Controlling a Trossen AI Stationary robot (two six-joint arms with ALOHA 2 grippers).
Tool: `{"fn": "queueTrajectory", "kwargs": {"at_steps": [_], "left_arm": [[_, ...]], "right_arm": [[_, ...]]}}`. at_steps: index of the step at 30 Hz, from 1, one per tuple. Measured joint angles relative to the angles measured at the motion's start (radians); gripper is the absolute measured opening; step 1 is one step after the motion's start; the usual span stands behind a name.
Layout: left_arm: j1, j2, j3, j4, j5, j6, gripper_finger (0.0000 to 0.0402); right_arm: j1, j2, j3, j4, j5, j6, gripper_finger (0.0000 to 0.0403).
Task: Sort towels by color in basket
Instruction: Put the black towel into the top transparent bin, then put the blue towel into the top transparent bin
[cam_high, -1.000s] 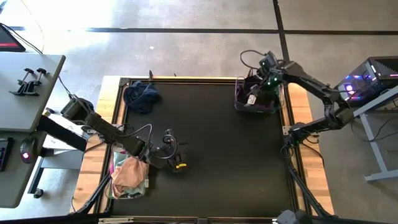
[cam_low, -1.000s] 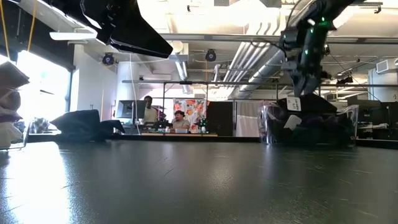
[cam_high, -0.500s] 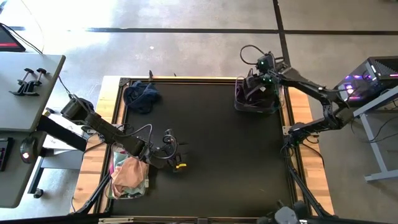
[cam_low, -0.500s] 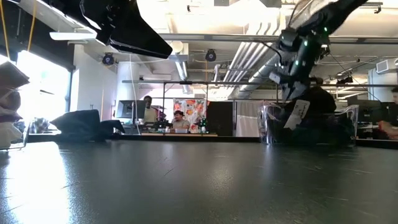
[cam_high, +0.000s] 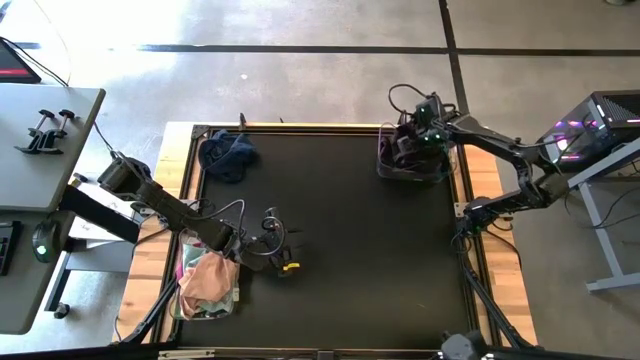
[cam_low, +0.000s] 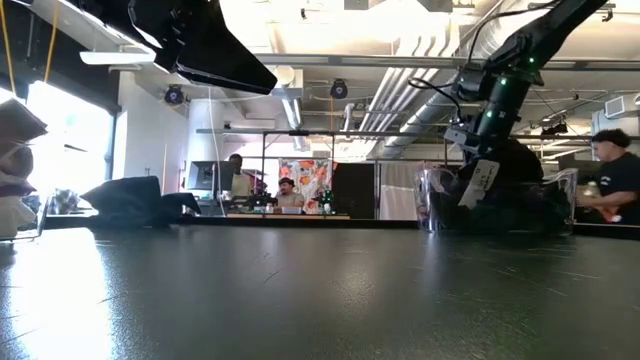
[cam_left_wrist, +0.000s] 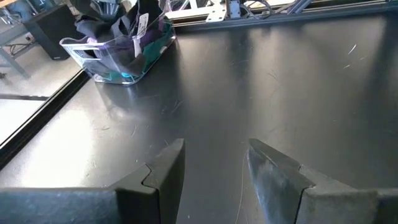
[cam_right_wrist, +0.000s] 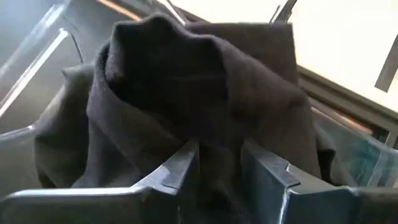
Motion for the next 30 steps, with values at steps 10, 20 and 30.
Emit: {"fn": "queueTrajectory", "kwargs": {"at_steps": [10, 20, 30], "left_arm": [[0.004, 0.0, 0.0, -0.001, 0.0, 0.023, 0.016], [0.021, 0.0, 0.0, 0.0, 0.0, 0.024, 0.016], [0.021, 0.0, 0.0, 0.0, 0.0, 0.015, 0.016]], "right_arm": [[0.0, -0.001, -0.188, 0.182, -0.005, 0.0, 0.011], [0.0, 0.0, -0.083, 0.091, -0.034, -0.02, 0.011], [0.065, -0.002, 0.241, -0.333, -0.02, -0.02, 0.011]]}}
